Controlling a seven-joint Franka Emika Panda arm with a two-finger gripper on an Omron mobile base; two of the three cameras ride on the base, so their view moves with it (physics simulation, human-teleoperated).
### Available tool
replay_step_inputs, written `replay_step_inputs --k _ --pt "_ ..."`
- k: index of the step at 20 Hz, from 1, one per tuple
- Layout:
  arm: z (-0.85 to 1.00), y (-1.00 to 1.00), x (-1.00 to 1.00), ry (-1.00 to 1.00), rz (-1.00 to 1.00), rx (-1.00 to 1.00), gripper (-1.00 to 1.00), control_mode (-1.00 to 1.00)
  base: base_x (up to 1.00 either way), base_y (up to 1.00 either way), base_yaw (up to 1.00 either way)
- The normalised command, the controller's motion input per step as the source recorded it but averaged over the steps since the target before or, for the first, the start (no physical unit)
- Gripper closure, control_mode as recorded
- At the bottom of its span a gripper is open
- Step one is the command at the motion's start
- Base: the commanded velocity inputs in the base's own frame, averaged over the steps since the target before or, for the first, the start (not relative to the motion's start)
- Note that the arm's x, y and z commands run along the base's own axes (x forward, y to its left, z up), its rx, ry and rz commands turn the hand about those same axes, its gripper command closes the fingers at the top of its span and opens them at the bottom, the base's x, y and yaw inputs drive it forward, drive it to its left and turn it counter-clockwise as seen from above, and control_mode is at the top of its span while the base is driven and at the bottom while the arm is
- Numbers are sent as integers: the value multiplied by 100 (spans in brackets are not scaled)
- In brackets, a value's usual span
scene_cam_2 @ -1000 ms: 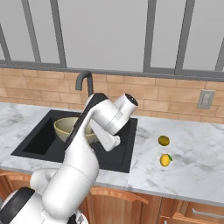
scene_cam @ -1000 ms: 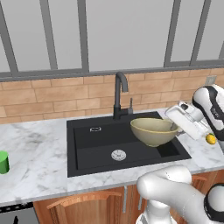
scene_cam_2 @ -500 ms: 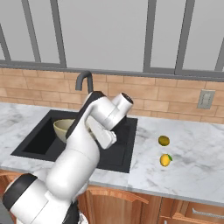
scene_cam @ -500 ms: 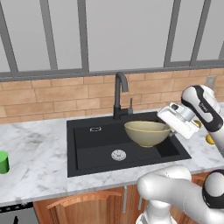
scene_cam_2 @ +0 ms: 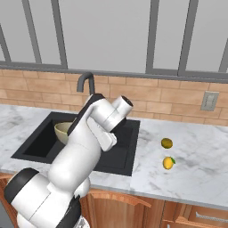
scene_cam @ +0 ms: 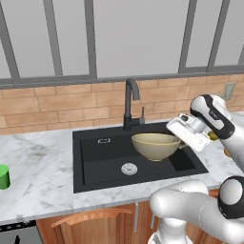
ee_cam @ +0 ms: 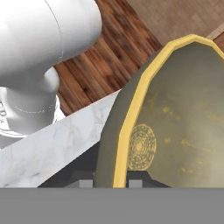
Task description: Remove the lemon and orange from the sink. Then move the bowl and cup from the counter to the sink for washing.
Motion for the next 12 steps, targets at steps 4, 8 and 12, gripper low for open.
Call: replay_step_inputs --k 4,8,12 --pt "-17 9 7 -5 0 0 100 -100 0 0 0" --pt "-16 11 9 -7 0 0 100 -100 0 0 0" --pt "-17 12 10 -11 0 0 100 -100 0 0 0"
